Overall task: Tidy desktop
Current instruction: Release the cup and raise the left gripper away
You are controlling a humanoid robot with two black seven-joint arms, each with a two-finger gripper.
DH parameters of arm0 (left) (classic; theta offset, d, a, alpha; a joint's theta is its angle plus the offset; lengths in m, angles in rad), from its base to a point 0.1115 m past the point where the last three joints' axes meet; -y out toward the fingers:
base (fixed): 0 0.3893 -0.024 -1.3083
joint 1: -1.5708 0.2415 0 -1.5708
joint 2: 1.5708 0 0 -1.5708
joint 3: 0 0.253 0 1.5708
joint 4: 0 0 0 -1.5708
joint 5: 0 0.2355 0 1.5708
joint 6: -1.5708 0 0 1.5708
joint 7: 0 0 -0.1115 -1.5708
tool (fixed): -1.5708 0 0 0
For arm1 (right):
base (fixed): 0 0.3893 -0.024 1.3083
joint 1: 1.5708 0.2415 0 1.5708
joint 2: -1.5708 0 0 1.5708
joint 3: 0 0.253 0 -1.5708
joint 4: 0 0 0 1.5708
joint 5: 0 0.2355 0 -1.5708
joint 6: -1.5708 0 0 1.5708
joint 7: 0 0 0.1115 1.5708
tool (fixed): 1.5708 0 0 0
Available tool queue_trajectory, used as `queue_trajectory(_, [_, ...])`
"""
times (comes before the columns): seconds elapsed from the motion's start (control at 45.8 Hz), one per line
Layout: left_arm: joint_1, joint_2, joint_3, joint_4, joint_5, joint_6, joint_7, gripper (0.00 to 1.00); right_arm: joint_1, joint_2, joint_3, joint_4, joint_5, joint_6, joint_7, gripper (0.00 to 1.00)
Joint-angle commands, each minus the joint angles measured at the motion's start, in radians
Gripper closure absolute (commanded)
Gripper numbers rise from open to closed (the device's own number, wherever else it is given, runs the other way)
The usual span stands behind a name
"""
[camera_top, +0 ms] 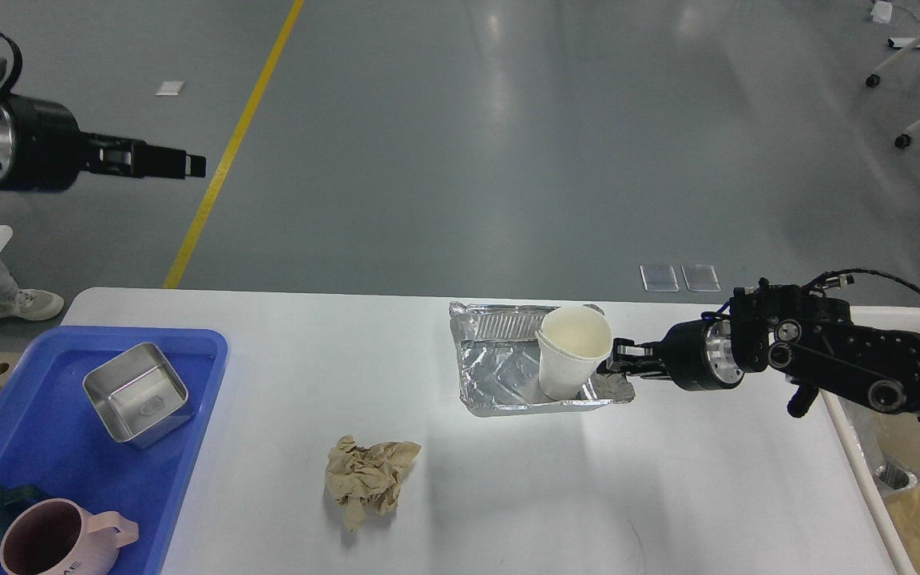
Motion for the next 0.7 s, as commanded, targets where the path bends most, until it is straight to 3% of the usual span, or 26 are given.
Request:
queue_trajectory(0.0, [0.006,0.090,-0.001,-0.146,0.038,0.025,0.010,0.22,0.000,-0.007,0.000,0.002,0.000,0.000,0.000,1.00])
queue_trajectory(0.306, [-0.001,0.427,-0.009,-0.440,0.150,0.002,0.009,0.21,-0.002,-0.004,-0.001,0.001,0.000,0.000,0.000,1.00])
queue_trajectory(0.677, [-0.001,0.674,-0.030,-0.533,0.173,-0.098,0.006,0.21,-0.006,0.001,-0.015,0.001,-0.001,0.000,0.001,1.00])
